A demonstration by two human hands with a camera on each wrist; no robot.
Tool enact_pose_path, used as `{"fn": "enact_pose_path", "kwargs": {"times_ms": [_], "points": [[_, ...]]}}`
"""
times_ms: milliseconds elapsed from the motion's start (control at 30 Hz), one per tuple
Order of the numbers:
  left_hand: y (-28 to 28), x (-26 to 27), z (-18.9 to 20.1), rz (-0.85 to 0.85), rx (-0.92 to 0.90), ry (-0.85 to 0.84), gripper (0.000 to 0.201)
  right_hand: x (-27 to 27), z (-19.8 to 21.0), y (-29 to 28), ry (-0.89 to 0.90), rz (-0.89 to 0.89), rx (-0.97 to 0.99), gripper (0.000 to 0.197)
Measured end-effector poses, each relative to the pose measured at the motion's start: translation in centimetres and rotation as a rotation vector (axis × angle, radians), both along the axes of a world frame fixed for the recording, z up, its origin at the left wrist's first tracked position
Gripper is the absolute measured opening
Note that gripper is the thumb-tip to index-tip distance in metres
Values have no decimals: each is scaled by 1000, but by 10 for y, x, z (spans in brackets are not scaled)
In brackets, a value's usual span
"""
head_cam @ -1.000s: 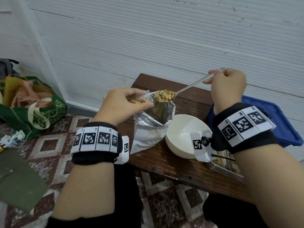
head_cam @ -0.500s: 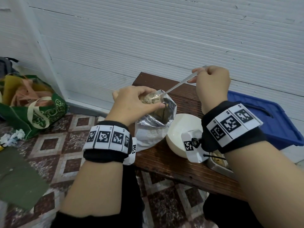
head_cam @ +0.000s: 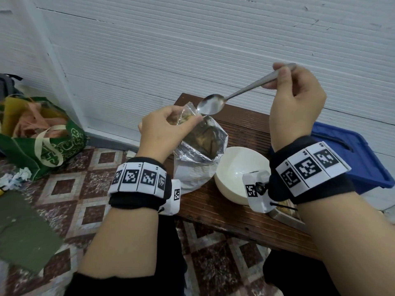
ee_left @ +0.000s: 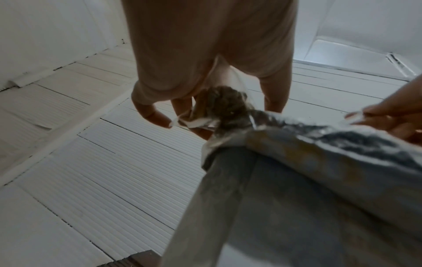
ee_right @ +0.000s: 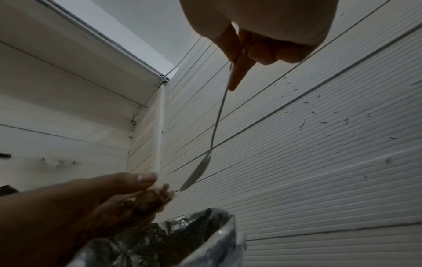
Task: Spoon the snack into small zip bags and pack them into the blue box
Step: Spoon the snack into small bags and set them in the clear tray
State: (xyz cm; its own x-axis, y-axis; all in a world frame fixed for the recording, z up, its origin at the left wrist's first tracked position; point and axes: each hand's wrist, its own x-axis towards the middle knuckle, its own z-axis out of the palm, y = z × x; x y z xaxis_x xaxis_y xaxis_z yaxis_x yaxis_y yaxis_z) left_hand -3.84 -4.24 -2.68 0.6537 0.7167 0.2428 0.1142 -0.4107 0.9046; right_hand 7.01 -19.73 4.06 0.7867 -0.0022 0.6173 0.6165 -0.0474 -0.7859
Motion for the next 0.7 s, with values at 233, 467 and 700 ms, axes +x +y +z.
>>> {"fn": "enact_pose_path", "kwargs": {"times_ms": [233,467,700], "points": [[-2,-4,10,-1,-82,-226,35,-11,-33,-11,170,-90,-323,21],[-14,-1,19,-65,-110,-330,24,-35,-78,-1,130,15,-494,15],[-30,3,26,-155,-116,-354,36,-32,-70,-5,186,92,-468,13]]}}
